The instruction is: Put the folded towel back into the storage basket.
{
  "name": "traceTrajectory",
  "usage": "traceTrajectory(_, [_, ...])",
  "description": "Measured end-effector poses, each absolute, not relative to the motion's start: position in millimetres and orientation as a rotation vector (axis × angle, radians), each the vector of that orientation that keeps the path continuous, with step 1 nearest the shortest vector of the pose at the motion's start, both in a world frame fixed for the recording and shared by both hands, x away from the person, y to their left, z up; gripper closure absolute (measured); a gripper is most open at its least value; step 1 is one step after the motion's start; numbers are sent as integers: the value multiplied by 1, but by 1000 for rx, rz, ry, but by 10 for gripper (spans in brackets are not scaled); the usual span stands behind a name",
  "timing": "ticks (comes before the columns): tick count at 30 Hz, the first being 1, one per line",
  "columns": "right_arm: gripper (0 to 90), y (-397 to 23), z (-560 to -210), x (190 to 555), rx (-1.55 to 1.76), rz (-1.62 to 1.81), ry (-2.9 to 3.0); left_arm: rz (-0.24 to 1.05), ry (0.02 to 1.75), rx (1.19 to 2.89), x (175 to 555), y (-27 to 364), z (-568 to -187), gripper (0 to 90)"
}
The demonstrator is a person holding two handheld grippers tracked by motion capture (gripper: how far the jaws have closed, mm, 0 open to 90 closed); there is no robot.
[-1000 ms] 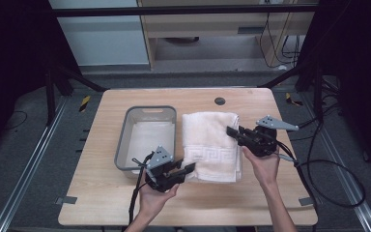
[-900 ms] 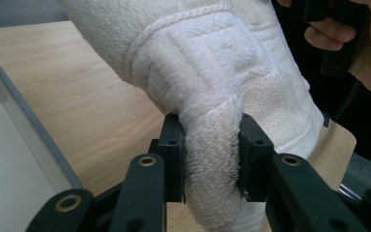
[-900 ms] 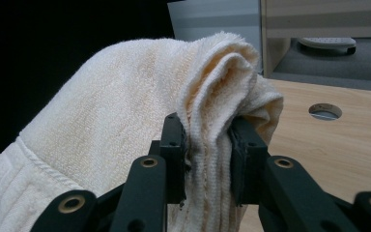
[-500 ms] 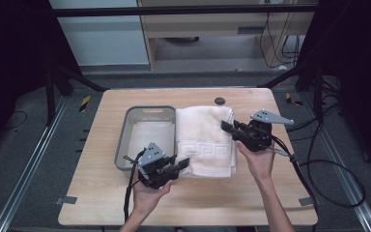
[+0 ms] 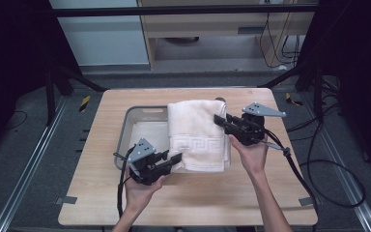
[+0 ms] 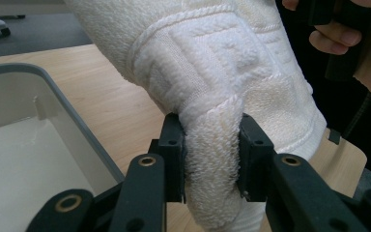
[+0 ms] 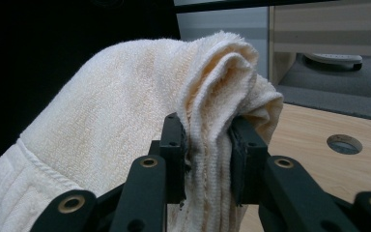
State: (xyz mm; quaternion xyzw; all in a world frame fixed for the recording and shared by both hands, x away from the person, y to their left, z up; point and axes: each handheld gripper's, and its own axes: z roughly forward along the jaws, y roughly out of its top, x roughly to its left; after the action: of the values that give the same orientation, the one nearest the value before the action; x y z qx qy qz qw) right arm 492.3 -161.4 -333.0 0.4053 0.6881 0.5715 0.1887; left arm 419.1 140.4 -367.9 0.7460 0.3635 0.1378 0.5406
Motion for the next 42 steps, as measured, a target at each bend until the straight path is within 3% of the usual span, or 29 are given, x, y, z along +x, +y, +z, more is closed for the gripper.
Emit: traceTrajectory(42, [713, -95, -311, 516, 1109, 1642, 1918, 402, 966, 1711, 435, 199, -352, 680])
